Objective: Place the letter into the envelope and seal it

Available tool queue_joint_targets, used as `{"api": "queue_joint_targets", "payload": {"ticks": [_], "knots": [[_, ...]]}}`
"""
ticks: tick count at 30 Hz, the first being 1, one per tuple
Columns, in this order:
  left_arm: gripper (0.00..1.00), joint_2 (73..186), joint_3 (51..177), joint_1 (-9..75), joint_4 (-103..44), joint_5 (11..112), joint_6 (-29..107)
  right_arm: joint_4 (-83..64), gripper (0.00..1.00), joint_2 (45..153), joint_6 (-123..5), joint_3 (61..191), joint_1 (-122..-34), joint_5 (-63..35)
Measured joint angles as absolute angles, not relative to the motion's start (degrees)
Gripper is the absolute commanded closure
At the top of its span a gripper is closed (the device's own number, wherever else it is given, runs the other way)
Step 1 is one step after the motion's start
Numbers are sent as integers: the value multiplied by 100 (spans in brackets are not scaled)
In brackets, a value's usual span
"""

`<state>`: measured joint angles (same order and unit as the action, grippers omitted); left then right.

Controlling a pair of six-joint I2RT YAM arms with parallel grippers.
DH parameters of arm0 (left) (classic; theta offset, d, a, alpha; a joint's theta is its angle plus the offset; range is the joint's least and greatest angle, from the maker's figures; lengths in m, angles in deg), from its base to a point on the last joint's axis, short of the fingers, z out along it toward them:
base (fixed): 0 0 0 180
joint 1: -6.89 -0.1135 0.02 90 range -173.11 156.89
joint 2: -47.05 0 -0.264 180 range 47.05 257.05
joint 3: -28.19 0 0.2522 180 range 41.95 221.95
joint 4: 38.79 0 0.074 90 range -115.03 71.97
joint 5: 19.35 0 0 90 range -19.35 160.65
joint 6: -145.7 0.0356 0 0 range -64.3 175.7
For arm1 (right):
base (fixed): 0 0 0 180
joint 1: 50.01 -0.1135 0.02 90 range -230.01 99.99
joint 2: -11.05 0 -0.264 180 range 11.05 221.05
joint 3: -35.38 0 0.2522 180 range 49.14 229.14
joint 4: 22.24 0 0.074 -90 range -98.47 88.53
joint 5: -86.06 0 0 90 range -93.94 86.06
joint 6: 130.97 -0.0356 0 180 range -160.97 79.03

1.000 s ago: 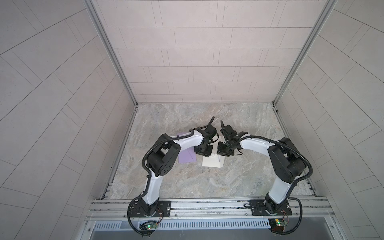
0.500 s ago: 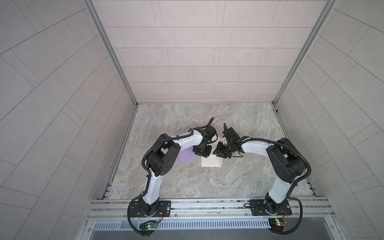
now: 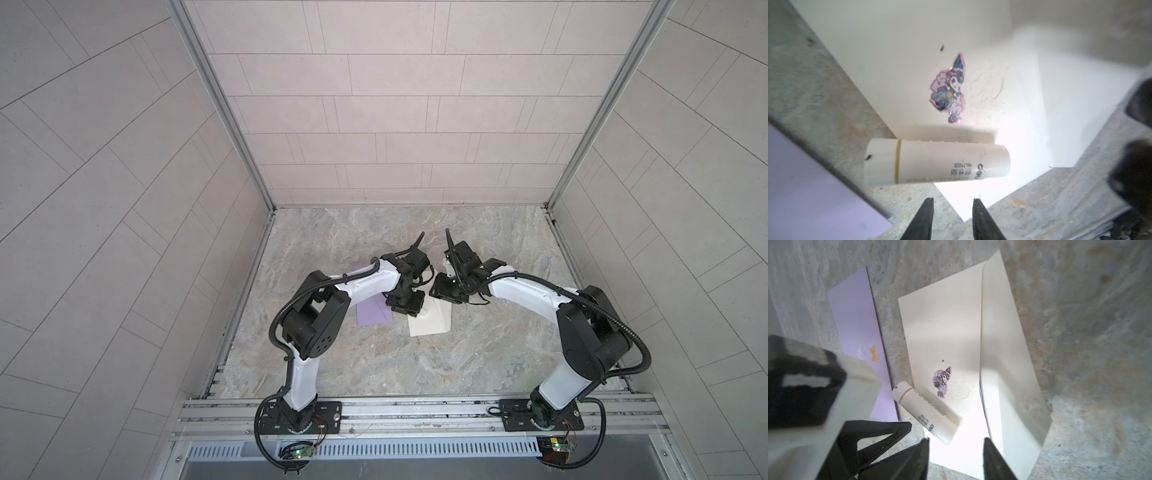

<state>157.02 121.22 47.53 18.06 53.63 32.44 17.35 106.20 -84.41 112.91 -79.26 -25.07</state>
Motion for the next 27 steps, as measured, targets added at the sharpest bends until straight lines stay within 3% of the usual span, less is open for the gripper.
{"api": "queue_joint_targets", "payload": {"ticks": [13, 23, 25, 27], "knots": [[62, 14301, 10845, 3262, 1411, 5254, 2407, 2966, 38, 12094, -6876, 12968, -8680, -2596], [62, 13916, 10557, 3077, 1238, 5180, 2153, 3958, 39, 13431, -6164, 14461, -9504, -1348], [62, 13916, 10476, 3068, 1203, 5134, 2112, 4117, 44, 13617, -6107, 14677, -9592, -1106], [62, 13912, 10421, 3055, 1159, 5081, 2070, 4174, 55, 13728, -6068, 14834, -9646, -896]]}}
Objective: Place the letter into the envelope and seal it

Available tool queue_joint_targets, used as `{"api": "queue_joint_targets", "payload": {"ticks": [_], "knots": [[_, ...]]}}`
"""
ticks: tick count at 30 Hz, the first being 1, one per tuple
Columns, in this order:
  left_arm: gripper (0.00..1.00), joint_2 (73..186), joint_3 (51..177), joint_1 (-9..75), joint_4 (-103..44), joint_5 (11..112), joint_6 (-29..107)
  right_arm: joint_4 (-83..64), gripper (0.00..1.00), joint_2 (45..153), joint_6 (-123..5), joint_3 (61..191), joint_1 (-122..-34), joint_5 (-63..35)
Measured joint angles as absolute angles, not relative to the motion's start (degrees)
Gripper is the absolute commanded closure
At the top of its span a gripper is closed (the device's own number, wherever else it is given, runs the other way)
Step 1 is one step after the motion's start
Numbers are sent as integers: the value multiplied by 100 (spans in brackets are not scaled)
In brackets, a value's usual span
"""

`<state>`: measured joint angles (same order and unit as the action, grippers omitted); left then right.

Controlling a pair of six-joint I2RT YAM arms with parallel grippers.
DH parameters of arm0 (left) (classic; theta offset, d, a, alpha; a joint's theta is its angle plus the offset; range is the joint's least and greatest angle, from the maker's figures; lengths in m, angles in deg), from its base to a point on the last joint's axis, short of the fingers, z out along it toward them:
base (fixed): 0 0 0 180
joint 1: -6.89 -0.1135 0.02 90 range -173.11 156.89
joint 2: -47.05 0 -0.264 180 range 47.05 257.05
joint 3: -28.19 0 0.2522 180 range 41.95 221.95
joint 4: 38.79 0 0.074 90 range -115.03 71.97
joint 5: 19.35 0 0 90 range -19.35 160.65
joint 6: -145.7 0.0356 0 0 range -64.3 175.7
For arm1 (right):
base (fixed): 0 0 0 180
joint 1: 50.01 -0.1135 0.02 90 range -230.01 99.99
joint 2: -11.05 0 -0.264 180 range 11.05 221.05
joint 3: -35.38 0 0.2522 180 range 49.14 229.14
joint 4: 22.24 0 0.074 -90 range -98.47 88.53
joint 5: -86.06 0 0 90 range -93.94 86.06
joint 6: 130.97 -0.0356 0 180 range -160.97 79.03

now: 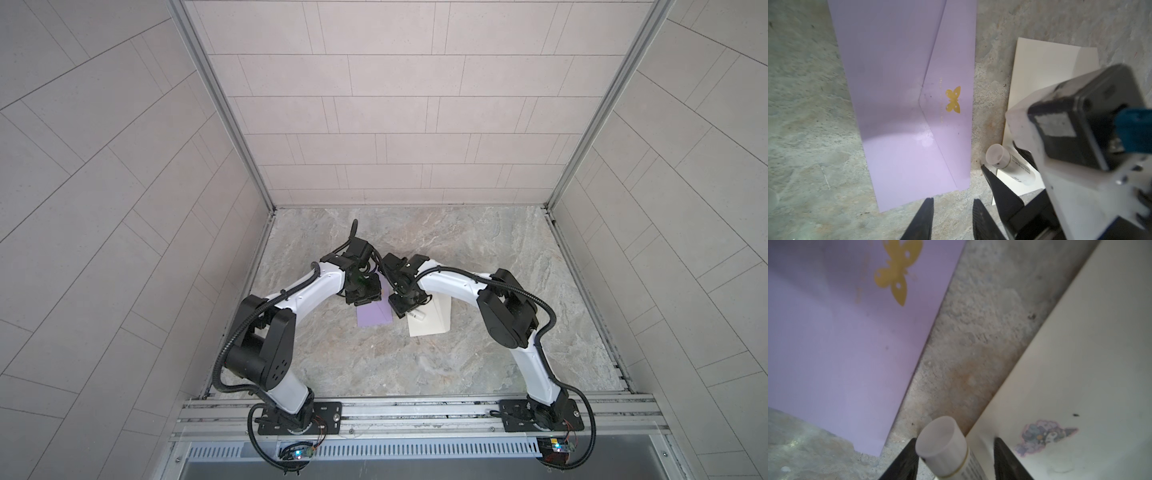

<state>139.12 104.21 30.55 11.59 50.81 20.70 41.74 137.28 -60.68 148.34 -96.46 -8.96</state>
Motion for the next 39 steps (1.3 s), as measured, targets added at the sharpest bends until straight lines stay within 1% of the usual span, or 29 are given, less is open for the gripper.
{"api": "queue_joint_targets", "payload": {"ticks": [3, 5, 6, 10, 11, 13, 15, 17, 19, 25, 28, 30, 31, 34, 35, 37, 39], "knots": [[61, 13840, 10364, 3046, 1089, 5011, 2050, 4216, 76, 13783, -6037, 14911, -9662, -701], [61, 13748, 10331, 3048, 1028, 4933, 2048, 4198, 84, 13781, -6061, 14909, -9642, -686], [61, 13700, 10325, 3048, 993, 4878, 2048, 4165, 86, 13768, -6090, 14891, -9613, -708], [60, 13510, 10246, 3055, 753, 4642, 2070, 3818, 87, 13414, -6269, 14436, -9408, -1084], [58, 13466, 10207, 3061, 678, 4568, 2081, 3682, 87, 13226, -6380, 14222, -9314, -1252], [52, 13403, 10124, 3103, 519, 4410, 2136, 3322, 87, 12738, -6684, 13726, -9065, -1635], [44, 13341, 10036, 3214, 337, 4203, 2179, 2834, 89, 12085, -7123, 13153, -8715, -2056], [39, 13326, 10012, 3385, 154, 3989, 2197, 2305, 89, 11523, -7574, 12668, -8387, -2380], [32, 13331, 10010, 3592, -80, 3798, 2223, 1770, 90, 11053, -8022, 12233, -8162, -2620], [20, 13527, 10047, 4045, -648, 3348, 2206, 539, 92, 10314, -9132, 11263, -8182, -2994], [19, 13691, 10082, 4106, -817, 3245, 2175, 183, 93, 10214, -9519, 11005, -8215, -3141], [24, 13798, 10137, 4110, -865, 3224, 2171, -77, 93, 10192, -9731, 10878, -8212, -3217], [29, 13859, 10167, 4110, -882, 3215, 2151, -217, 94, 10161, -9847, 10793, -8204, -3250], [57, 13999, 10237, 4110, -935, 3217, 2122, -466, 94, 10063, -10096, 10627, -8182, -3328], [62, 14017, 10244, 4108, -965, 3213, 2127, -505, 94, 10035, -10144, 10609, -8184, -3348], [69, 14015, 10261, 4108, -1035, 3182, 2151, -571, 94, 10004, -10203, 10603, -8186, -3353], [79, 14015, 10277, 4124, -1114, 3167, 2160, -569, 94, 9976, -10238, 10603, -8186, -3366]]}}
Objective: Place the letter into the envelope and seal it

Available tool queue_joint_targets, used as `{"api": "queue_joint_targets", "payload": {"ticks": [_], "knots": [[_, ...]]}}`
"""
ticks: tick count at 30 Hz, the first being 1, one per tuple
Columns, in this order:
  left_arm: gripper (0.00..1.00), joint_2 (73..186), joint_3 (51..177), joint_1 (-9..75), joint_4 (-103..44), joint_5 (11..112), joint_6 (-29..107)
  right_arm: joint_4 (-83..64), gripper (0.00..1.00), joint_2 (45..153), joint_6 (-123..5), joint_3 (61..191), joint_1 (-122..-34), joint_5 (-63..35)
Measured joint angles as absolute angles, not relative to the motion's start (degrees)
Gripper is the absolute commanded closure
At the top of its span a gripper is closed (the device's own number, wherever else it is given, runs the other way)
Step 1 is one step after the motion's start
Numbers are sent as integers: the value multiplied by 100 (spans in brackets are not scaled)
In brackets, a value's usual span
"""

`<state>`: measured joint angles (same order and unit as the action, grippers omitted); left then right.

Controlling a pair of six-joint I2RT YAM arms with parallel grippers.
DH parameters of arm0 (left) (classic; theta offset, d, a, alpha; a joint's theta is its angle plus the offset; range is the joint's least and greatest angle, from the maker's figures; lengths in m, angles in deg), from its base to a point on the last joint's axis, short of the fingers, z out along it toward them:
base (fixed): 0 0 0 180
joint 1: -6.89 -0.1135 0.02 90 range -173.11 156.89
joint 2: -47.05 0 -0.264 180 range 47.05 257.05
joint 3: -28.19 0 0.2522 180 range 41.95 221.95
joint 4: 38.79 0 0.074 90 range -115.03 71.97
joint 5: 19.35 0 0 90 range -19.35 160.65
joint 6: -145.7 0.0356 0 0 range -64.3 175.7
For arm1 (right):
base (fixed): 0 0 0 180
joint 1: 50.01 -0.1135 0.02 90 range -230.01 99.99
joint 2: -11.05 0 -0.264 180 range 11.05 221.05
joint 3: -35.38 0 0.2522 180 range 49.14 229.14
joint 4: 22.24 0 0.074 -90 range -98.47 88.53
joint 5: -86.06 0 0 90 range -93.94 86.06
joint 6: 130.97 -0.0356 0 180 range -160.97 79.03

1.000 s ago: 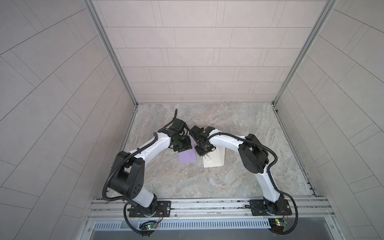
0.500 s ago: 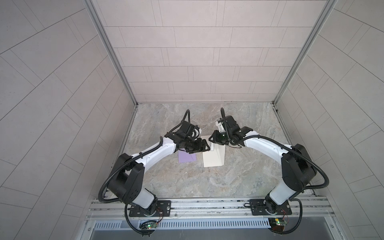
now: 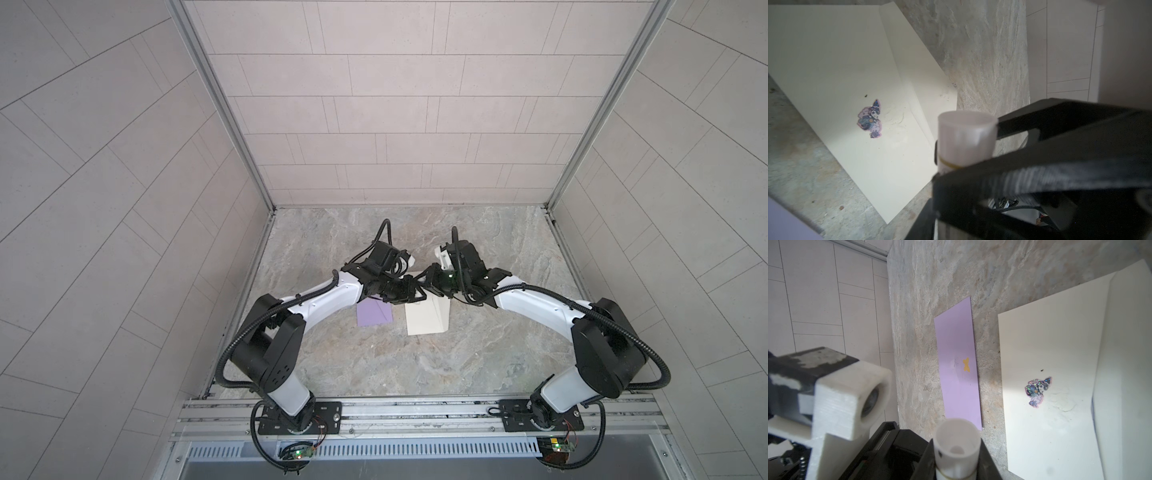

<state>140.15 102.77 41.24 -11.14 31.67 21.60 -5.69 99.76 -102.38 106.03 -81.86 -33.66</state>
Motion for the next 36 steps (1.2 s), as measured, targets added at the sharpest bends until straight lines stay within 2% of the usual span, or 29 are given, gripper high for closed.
{"api": "queue_joint_targets", "payload": {"ticks": [2, 3, 4, 5, 7, 10, 20, 28, 36], "knots": [[89, 13982, 10277, 4141, -1147, 3191, 2206, -536, 92, 9949, -10253, 10603, -8171, -3401], [92, 13958, 10277, 4141, -1140, 3191, 2216, -543, 88, 9943, -10249, 10603, -8164, -3427], [95, 13916, 10270, 4141, -1120, 3206, 2240, -551, 78, 9930, -10245, 10605, -8158, -3477], [99, 13864, 10255, 4141, -1103, 3221, 2280, -549, 64, 9906, -10205, 10605, -8136, -3554], [100, 13731, 10207, 4165, -1064, 3250, 2433, -479, 49, 9842, -10094, 10612, -8070, -3744], [100, 13494, 10176, 4266, -893, 3280, 2787, -195, 42, 9696, -9744, 10614, -7913, -4109], [100, 13309, 10316, 4989, 405, 3239, 4323, 633, 42, 9460, -8645, 10629, -7345, -5366], [100, 13239, 10345, 5031, 871, 3538, 4837, 1643, 45, 9438, -7821, 10644, -7349, -6047], [100, 13188, 10377, 5041, 1026, 3606, 5032, 1792, 47, 9298, -7650, 10627, -7369, -6299]]}}
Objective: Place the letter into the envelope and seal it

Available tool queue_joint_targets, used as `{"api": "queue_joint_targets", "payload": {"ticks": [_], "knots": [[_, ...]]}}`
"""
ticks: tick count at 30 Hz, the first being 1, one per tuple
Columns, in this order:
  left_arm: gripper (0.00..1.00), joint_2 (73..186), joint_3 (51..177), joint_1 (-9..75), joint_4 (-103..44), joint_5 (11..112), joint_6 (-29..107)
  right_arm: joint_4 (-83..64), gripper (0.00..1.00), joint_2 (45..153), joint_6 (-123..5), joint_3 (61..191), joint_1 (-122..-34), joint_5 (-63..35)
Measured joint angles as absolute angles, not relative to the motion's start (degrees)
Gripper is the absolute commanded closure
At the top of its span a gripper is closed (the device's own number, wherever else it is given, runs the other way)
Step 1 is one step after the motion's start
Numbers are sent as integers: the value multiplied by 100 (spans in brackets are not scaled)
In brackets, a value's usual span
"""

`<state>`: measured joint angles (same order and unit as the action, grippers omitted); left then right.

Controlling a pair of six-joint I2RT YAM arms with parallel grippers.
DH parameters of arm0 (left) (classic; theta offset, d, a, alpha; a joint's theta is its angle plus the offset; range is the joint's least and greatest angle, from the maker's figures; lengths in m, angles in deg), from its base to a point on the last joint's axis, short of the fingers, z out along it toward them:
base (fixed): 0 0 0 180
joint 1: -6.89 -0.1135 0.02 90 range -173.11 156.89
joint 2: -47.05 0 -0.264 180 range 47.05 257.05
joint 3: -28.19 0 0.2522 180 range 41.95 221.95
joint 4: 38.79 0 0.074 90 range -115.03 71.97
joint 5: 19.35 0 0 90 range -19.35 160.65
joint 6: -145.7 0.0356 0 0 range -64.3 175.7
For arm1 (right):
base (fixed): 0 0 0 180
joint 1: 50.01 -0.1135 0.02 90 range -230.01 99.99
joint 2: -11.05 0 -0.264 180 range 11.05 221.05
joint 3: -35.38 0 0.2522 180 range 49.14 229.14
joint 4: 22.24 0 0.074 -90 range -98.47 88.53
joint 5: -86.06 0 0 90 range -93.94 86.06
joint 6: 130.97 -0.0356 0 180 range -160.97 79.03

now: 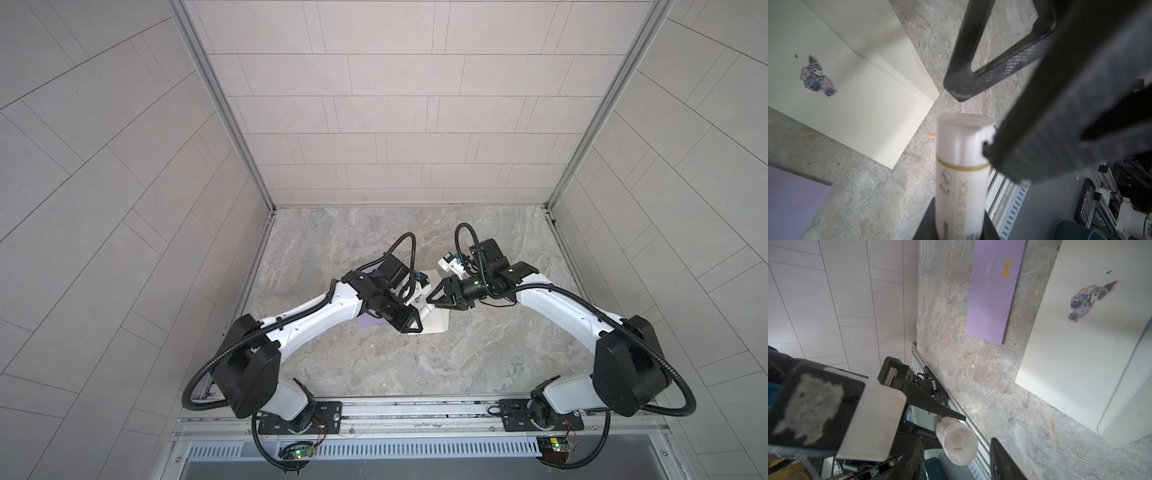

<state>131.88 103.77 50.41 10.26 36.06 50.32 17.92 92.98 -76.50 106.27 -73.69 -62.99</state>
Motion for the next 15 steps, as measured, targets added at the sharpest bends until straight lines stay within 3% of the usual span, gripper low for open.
{"api": "queue_joint_targets", "payload": {"ticks": [15], "knots": [[100, 13173, 10469, 5118, 1076, 3694, 5088, 1477, 58, 9438, -7829, 10428, -7662, -6386]]}}
